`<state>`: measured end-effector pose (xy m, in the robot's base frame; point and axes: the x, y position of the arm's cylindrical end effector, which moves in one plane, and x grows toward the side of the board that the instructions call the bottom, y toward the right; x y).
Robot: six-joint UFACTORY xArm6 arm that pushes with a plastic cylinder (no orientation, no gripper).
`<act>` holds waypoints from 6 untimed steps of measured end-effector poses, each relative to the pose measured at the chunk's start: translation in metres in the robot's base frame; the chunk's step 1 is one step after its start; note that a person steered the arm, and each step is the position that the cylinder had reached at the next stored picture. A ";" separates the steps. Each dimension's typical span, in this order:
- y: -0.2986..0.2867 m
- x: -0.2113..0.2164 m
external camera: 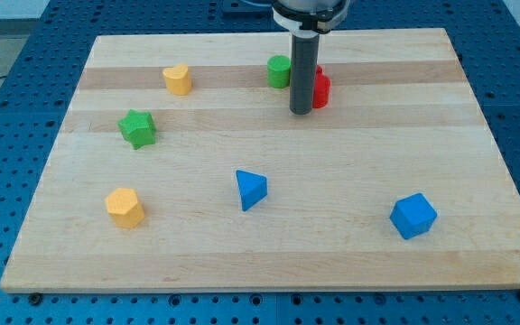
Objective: Move the blue triangle downwards of the board
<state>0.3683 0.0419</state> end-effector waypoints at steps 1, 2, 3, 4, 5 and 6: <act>0.011 0.000; 0.021 0.000; 0.013 0.087; -0.082 0.139; -0.137 0.141; -0.144 0.120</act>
